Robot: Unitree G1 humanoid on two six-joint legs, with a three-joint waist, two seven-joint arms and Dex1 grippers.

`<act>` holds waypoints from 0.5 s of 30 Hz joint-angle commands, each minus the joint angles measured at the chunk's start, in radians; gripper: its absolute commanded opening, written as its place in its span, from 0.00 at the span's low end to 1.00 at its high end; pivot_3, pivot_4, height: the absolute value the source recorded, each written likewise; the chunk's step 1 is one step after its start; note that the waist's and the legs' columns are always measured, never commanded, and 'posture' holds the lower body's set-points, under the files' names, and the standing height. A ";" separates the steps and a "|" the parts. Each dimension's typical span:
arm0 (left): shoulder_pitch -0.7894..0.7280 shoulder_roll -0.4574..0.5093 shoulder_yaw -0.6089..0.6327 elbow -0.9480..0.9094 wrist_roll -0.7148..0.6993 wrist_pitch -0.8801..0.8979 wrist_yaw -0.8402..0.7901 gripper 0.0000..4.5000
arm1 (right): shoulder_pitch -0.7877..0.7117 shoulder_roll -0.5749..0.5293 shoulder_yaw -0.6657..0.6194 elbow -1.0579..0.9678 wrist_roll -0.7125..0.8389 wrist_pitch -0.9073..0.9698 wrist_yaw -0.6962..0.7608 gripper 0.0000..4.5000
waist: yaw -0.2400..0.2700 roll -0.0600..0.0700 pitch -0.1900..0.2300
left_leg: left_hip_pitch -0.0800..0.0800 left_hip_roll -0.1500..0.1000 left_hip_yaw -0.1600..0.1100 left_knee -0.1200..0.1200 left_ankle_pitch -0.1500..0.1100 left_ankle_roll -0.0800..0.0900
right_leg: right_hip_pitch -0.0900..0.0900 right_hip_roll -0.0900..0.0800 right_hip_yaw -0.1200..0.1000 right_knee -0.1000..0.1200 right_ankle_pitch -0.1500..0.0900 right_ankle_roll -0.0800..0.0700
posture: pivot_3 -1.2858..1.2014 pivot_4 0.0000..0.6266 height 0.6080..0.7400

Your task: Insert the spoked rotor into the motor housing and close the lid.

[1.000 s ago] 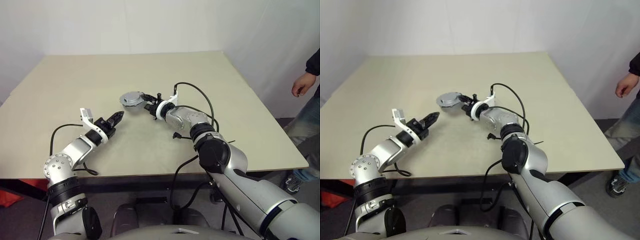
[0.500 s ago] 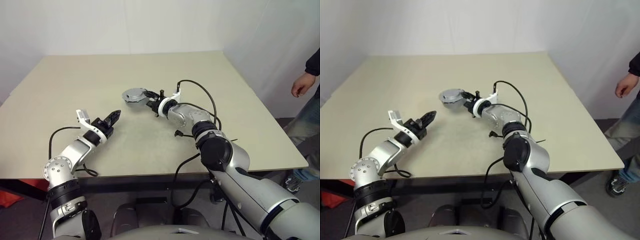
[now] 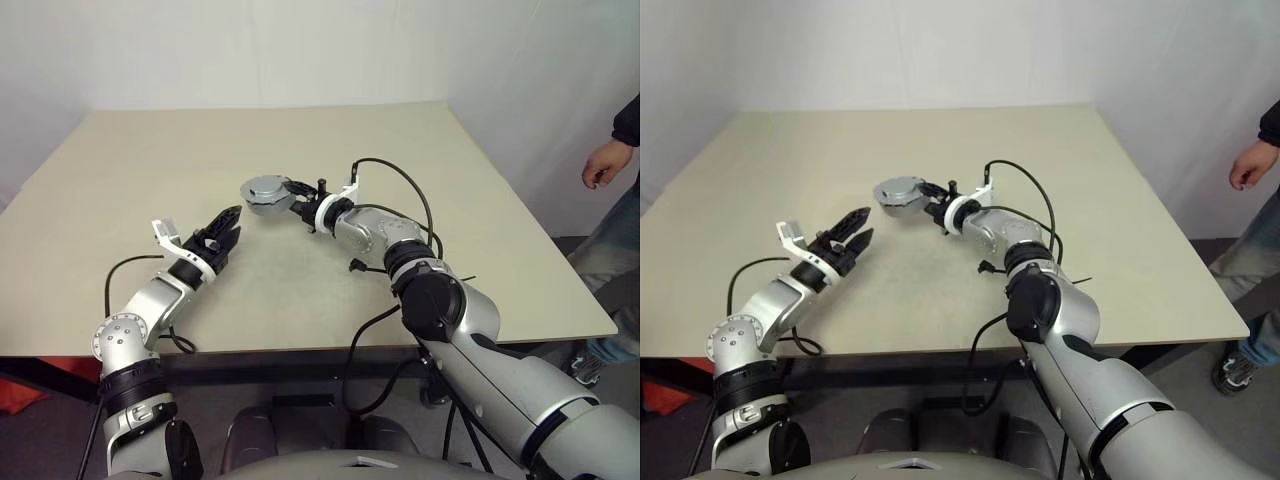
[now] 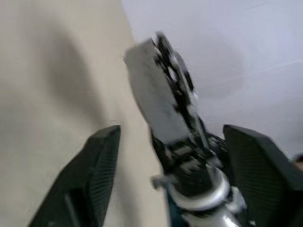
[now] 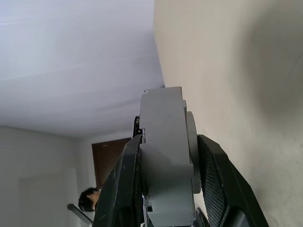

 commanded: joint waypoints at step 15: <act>-0.063 0.052 -0.082 0.137 -0.209 0.017 0.016 0.78 | -0.040 0.014 0.044 -0.114 0.045 0.157 0.100 0.37 | 0.007 -0.001 0.001 | 0.002 0.001 0.000 0.005 0.001 -0.001 | 0.000 0.000 0.000 0.007 0.000 0.000 | 0.52 0.00 1.00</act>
